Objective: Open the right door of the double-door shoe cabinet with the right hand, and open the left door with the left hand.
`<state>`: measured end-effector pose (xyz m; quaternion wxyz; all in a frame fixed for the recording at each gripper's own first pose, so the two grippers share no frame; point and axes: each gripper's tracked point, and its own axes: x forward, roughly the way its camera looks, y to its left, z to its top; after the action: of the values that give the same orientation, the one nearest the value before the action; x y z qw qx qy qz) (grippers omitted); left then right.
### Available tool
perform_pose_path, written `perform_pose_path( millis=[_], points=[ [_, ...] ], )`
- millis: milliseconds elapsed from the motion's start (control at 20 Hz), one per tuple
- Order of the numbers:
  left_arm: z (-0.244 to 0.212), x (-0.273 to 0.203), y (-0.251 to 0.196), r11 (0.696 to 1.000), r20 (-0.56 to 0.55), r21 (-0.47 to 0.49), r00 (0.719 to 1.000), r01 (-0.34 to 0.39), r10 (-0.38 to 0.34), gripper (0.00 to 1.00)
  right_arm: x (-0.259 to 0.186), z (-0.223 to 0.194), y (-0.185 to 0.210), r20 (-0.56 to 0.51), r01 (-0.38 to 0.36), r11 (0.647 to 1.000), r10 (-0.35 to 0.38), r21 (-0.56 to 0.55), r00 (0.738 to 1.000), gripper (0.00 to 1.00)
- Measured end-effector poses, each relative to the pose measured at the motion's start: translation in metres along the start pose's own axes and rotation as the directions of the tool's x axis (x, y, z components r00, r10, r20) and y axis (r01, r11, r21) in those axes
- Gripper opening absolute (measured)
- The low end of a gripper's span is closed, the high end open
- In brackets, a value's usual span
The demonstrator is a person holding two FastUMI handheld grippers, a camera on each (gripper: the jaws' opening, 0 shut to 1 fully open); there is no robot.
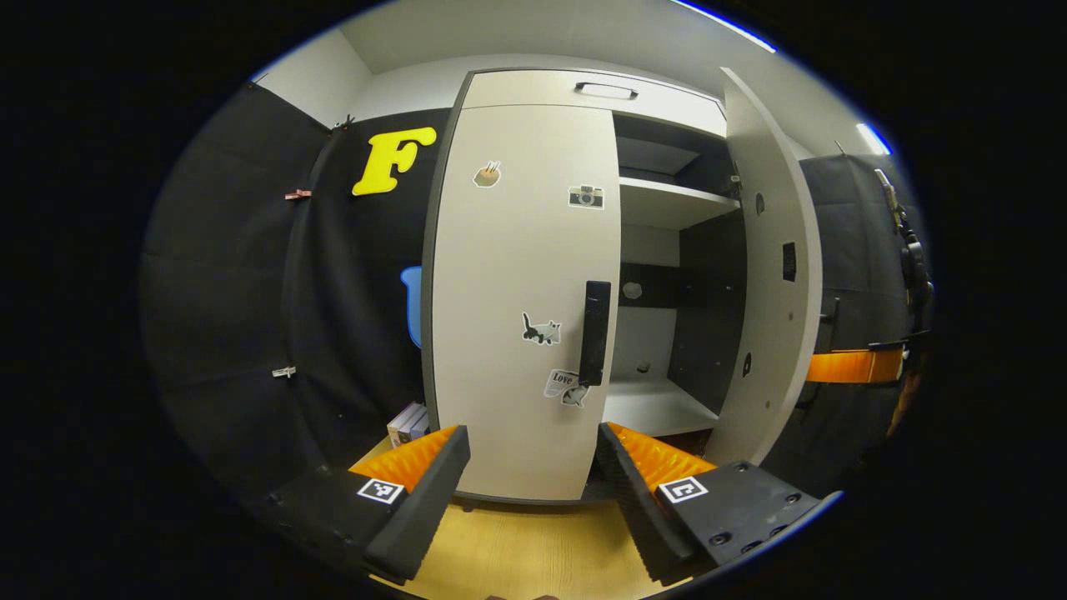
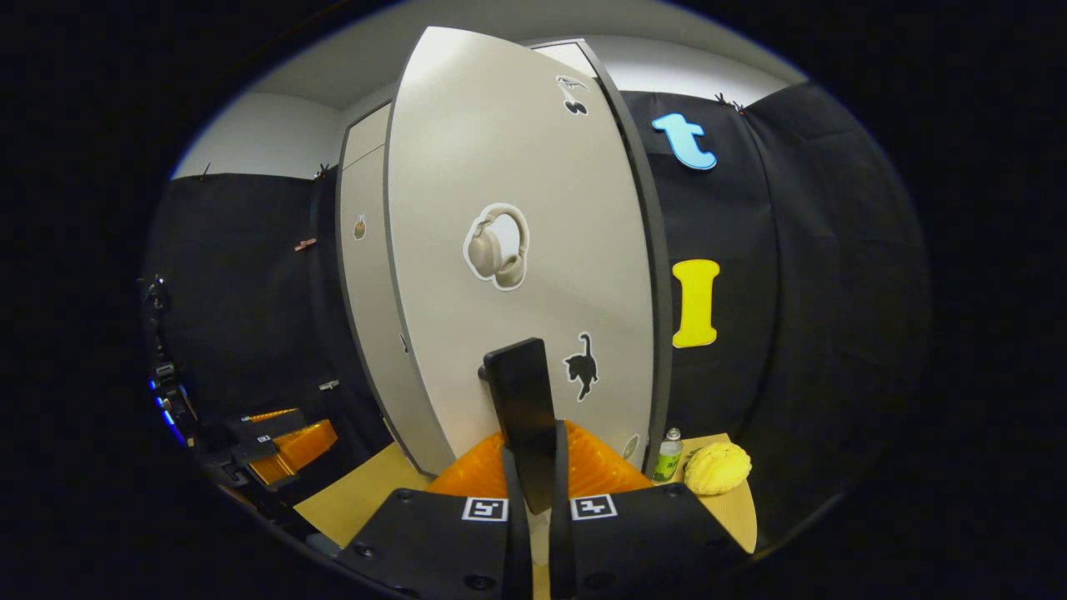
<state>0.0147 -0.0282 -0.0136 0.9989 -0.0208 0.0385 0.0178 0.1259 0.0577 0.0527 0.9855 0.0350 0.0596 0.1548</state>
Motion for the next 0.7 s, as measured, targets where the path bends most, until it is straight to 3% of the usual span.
perform_pose_path(
  millis=[300,600,700],
  points=[
    [-0.003,0.004,-0.009,1.0,-0.005,0.004,1.0,-0.009,0.009,0.93,-0.009,0.003,-0.02,0.017,0.046,0.999,-0.046,0.004,0.999,0.12],
    [-0.008,0.016,-0.027,1.0,-0.026,0.012,0.999,0.028,-0.027,0.95,-0.012,0.012,-0.06,0.068,0.177,0.984,-0.177,0.016,0.982,0.11],
    [-0.007,0.02,-0.031,0.999,-0.026,0.029,0.999,0.039,-0.038,0.95,-0.012,0.01,-0.059,0.067,0.159,0.986,-0.163,0.056,0.984,0.05]
  ],
)
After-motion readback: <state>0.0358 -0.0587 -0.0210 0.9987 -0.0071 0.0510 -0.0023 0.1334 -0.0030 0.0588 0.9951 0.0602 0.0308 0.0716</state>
